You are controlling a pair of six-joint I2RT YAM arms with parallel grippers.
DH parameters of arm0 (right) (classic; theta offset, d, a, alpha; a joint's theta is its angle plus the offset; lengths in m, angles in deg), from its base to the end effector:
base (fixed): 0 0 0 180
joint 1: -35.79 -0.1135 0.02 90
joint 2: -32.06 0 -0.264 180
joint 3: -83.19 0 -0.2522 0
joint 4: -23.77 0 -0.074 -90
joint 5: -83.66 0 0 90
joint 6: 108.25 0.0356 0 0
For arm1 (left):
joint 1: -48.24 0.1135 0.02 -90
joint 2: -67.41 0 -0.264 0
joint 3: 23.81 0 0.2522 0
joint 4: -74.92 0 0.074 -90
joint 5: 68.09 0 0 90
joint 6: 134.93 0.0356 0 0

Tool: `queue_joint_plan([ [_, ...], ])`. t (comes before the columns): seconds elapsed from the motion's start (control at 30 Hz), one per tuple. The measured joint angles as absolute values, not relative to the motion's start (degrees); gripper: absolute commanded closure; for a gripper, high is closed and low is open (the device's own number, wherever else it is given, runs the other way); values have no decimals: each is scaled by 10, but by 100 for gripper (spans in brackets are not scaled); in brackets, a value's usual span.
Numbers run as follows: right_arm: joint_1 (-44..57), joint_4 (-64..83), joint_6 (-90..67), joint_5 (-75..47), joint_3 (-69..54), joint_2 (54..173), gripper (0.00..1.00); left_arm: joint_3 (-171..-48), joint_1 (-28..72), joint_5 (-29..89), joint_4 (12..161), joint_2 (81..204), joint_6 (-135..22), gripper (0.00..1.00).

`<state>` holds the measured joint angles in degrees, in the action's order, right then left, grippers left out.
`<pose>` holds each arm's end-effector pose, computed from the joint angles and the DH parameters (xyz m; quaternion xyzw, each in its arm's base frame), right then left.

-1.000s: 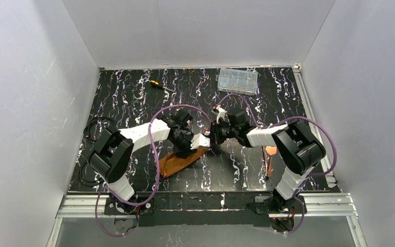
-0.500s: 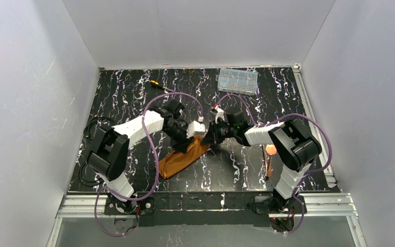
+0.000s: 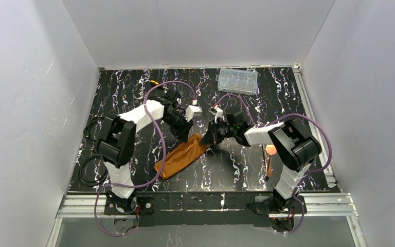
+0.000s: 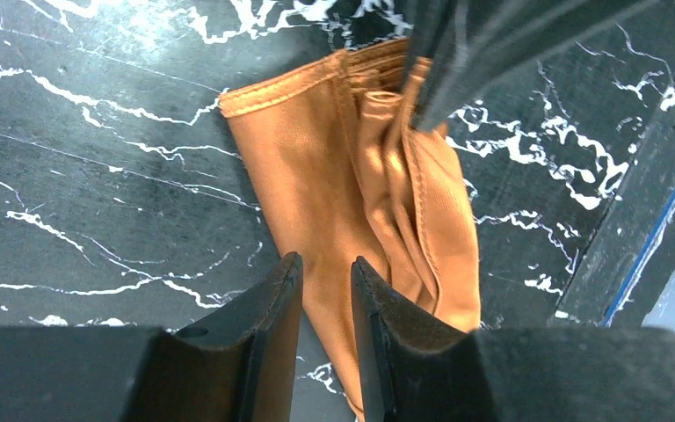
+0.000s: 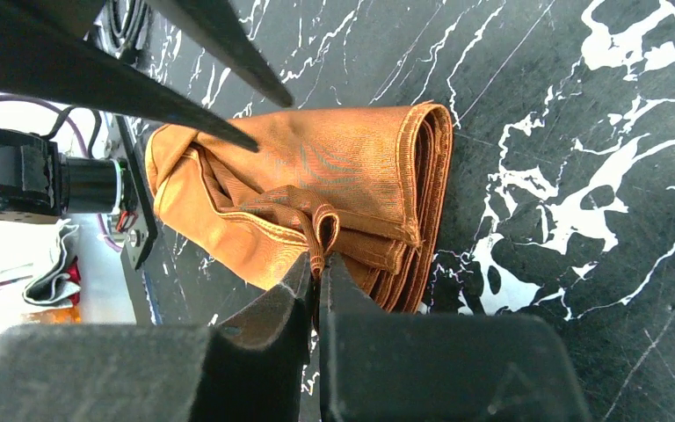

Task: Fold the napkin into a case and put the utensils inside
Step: Grasp the top corner of the smaller rectangle folded napkin from the folded napkin.

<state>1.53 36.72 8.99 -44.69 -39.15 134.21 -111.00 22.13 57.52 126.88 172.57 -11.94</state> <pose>0.2705 0.2110 0.1415 -0.2106 0.8129 0.4822 0.2498 0.3180 -0.1789 0.1938 0.5087 0.7893 -0.2906 0.1837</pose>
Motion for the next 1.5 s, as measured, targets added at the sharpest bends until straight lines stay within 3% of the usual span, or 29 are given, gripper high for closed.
queue_joint_plan([
  [0.37,13,387,104,-449,-392,1345,92,-1128,221,545,1254,1798,-167,76],
  [0.5,10,394,107,-451,-392,1353,92,-1128,221,545,1254,1799,-165,81],
  [1.5,-4,398,125,-453,-332,1441,92,-1127,213,571,1284,1801,-108,82],
])
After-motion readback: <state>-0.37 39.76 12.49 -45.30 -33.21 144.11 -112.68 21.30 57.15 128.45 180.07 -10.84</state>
